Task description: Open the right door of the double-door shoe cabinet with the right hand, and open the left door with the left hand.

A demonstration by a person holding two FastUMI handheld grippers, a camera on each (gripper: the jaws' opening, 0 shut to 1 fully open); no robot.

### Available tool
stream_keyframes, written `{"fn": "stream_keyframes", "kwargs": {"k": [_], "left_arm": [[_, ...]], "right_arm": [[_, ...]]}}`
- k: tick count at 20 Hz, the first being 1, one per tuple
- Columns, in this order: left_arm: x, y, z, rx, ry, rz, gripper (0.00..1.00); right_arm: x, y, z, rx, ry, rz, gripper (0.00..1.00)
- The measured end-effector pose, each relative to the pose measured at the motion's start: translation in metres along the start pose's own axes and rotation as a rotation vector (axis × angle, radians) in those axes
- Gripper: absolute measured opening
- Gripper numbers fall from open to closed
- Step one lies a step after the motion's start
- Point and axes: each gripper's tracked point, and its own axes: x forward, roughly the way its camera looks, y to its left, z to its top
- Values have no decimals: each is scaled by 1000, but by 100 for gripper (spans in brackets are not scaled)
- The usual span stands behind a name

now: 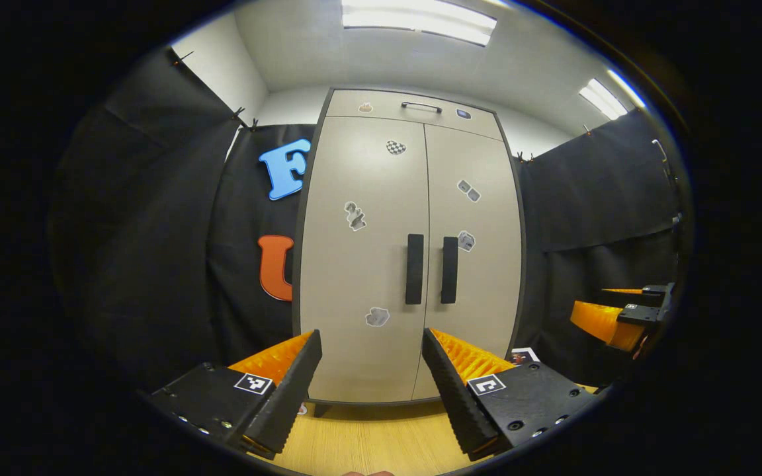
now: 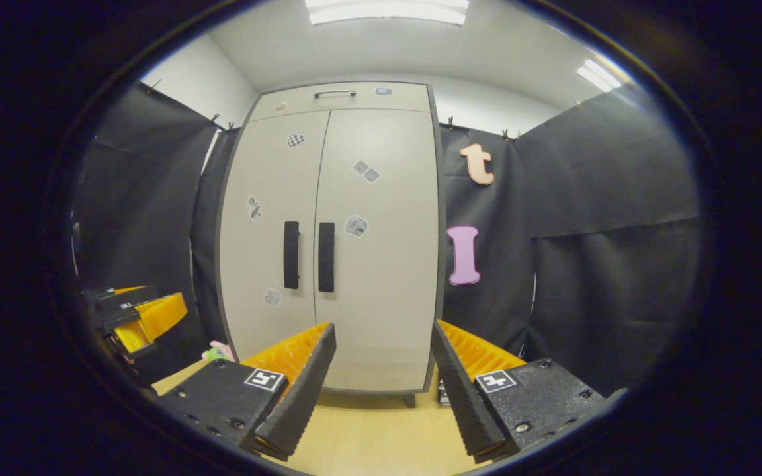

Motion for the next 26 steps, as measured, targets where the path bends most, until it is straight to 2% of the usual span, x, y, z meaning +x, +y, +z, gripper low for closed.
{"fn": "stream_keyframes", "kwargs": {"k": [11, 18, 26], "left_arm": [[15, 14, -3, 3, 4, 25, 91], [18, 11, -4, 10, 4, 20, 91], [4, 15, -10, 20, 13, 35, 92]], "right_arm": [[8, 5, -12, 51, 28, -2, 90], [16, 8, -7, 25, 7, 1, 90], [73, 31, 19, 10, -24, 54, 90]]}}
